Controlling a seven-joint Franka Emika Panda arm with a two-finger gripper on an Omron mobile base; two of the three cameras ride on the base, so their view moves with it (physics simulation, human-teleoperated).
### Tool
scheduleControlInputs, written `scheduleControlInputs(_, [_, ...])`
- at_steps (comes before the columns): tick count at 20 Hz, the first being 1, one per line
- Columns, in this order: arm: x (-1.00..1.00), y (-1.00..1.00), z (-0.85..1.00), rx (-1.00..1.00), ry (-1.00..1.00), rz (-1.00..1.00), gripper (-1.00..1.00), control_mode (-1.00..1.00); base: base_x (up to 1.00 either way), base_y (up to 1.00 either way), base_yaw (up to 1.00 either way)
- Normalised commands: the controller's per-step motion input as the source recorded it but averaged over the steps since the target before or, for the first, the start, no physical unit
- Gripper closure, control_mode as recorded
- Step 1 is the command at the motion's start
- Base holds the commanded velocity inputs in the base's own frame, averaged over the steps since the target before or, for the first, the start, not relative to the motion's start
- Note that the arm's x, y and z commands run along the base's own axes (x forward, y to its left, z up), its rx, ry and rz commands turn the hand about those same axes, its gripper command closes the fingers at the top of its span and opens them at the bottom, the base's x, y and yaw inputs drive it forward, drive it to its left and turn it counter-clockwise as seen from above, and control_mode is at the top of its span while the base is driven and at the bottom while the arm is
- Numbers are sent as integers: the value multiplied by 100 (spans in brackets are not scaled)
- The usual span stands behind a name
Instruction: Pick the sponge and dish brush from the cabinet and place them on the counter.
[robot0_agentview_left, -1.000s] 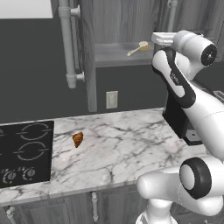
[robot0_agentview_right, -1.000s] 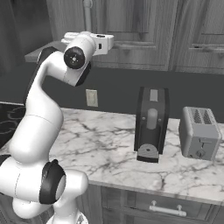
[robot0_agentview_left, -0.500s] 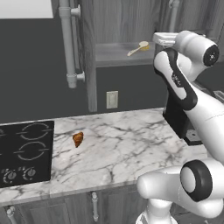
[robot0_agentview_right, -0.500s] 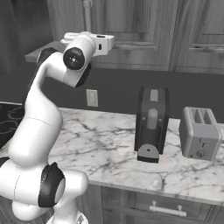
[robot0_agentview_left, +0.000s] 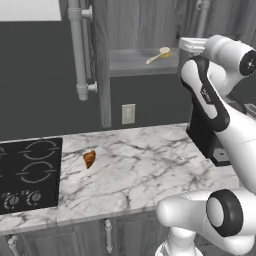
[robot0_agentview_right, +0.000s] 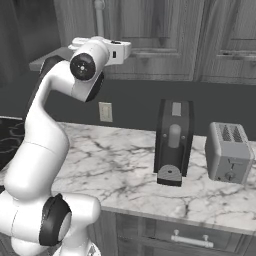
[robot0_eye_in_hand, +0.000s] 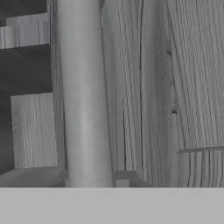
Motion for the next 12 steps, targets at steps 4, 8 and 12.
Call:
scheduleControlInputs(4, [-61, -52, 39, 2, 1, 0, 100, -100, 0, 0, 0])
scheduleControlInputs(8, [-63, -55, 39, 3, 0, 0, 100, -100, 0, 0, 0])
scheduleControlInputs(12, [-60, -55, 43, 4, 3, 0, 100, -100, 0, 0, 0])
